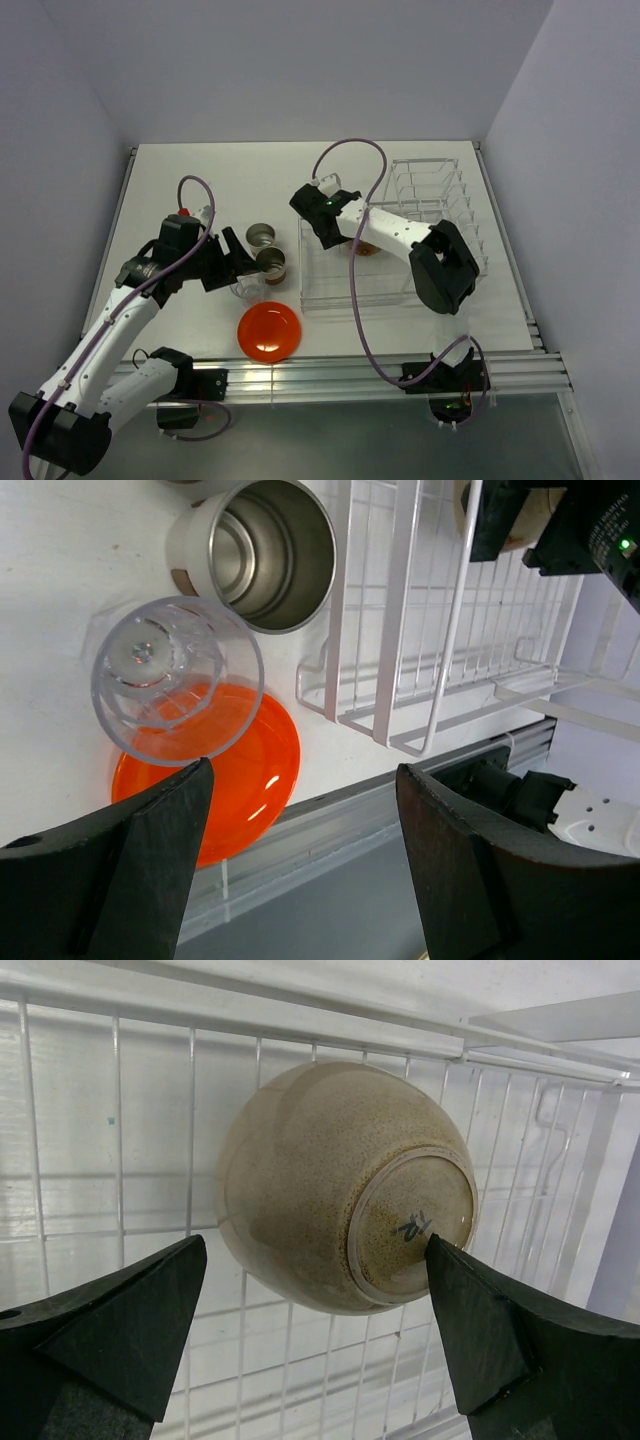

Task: Load the mixed dishes into the dish rack

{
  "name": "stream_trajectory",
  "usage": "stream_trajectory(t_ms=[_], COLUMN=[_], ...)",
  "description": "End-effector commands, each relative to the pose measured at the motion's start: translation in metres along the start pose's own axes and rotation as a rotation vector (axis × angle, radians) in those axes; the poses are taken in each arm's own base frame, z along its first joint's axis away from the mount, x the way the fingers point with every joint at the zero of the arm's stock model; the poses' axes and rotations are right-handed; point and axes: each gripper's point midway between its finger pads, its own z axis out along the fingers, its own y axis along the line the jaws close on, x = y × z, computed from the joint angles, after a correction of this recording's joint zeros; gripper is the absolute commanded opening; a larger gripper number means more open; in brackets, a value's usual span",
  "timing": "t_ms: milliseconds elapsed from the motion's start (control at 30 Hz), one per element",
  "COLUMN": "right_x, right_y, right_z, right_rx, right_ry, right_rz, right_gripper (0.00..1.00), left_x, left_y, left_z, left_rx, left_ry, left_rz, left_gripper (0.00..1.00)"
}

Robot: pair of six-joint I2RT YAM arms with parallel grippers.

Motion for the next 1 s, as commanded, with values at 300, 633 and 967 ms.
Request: stream_trajectory(t_ms=[300,633,967], right_x=[-0.022,-0.036,-0.031], right_y=[0.000,-0.021,-0.066], right_z=[-0.060,-0.130,-0.234], right_rx=[-0.184,-0.272,-0.425], right_ry=[-0.103,-0.217,-0.395], right_rz=[0.173,0.250,0.367], right_gripper=[0.96,0.95,0.94], left_x=[-0.026,-0.026,-0.014], left_y=[0.051,0.082,0.093], left_z=[-0.004,0.011,0.040], left_rx=[-0.306,-0.482,-0.494], left_ry=[-0.116,-0.082,0.000], left_rz=[0.017,-0.027,-0.061], left_gripper=[0.78,0.70,0.64])
